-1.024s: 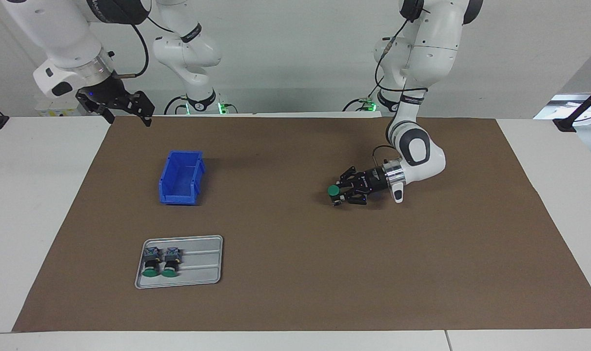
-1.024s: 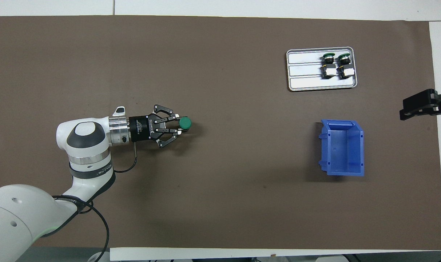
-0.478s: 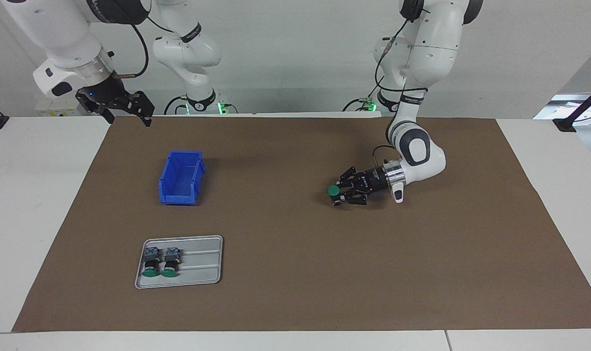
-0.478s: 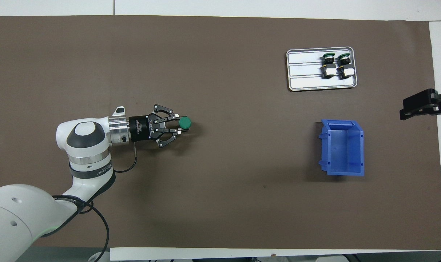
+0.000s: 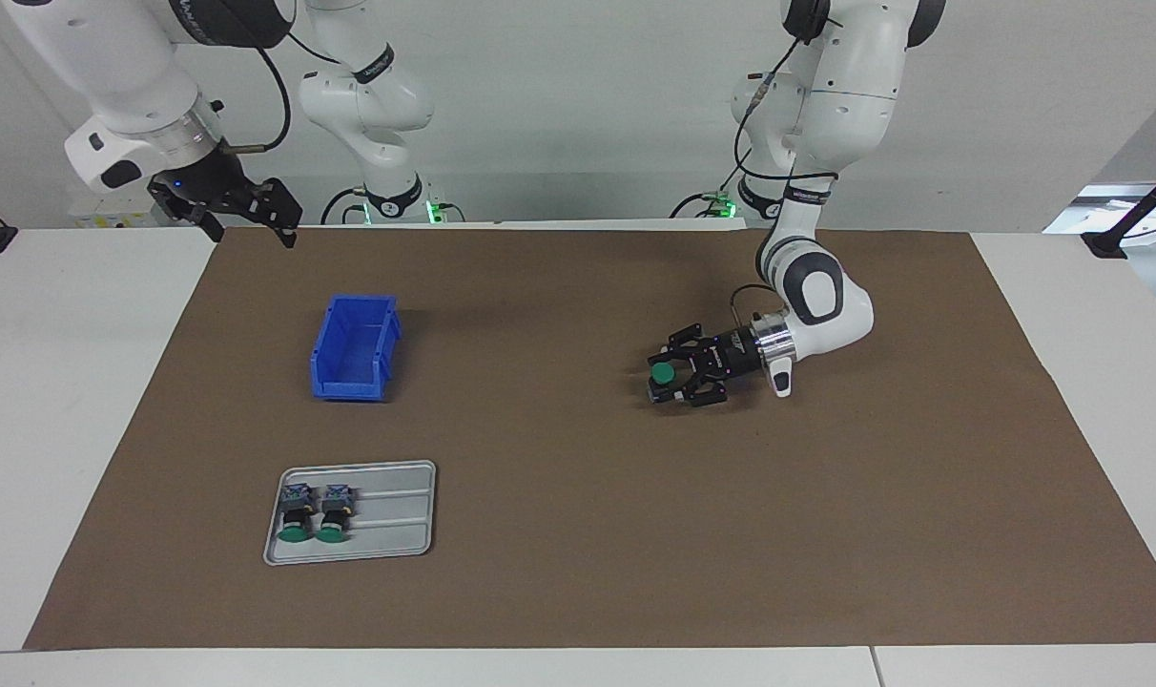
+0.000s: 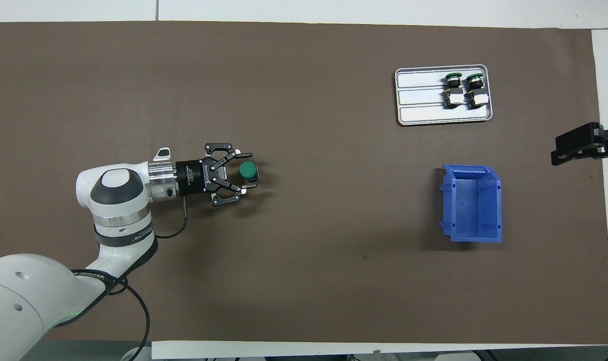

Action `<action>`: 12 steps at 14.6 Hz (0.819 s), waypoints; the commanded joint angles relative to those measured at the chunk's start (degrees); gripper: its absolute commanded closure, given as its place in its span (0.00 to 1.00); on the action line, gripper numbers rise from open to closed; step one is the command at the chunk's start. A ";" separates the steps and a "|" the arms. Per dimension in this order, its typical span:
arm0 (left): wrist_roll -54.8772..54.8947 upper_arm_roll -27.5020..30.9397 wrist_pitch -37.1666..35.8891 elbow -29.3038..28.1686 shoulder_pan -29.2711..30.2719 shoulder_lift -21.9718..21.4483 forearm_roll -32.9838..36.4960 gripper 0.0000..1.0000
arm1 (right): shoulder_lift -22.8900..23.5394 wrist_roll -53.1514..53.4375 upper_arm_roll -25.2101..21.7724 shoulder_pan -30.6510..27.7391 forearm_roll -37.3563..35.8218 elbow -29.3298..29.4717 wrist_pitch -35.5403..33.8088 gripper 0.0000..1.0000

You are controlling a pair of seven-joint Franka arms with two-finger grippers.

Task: Place and press button with both arms
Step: 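Hold the button with the left gripper, then open its fingers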

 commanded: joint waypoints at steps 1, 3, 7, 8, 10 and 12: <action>0.53 0.22 0.05 -1.27 0.13 -0.86 -0.99 0.00 | -0.53 -1.36 0.11 -0.49 1.14 -0.79 0.33 0.01; 0.18 0.22 -0.13 -1.36 1.44 -1.48 -0.29 0.00 | -0.53 -1.45 0.11 -0.49 1.14 -0.79 0.33 0.01; -0.17 0.31 -2.67 -1.54 3.11 -2.10 1.28 0.00 | -0.53 -1.36 0.11 -0.49 1.14 -0.79 0.33 0.01; -0.26 0.31 -3.11 -1.45 3.90 -2.44 3.03 0.00 | -0.53 -1.45 0.11 -0.49 1.14 -0.79 0.33 0.01; -1.75 0.31 -3.12 -1.27 3.99 -3.67 5.50 0.00 | -0.53 -1.45 0.11 -0.49 1.14 -0.70 0.33 0.01; -2.28 0.40 -3.12 -1.27 4.08 -4.55 7.61 0.00 | -0.53 -1.45 0.11 -0.49 1.14 -0.79 0.33 0.01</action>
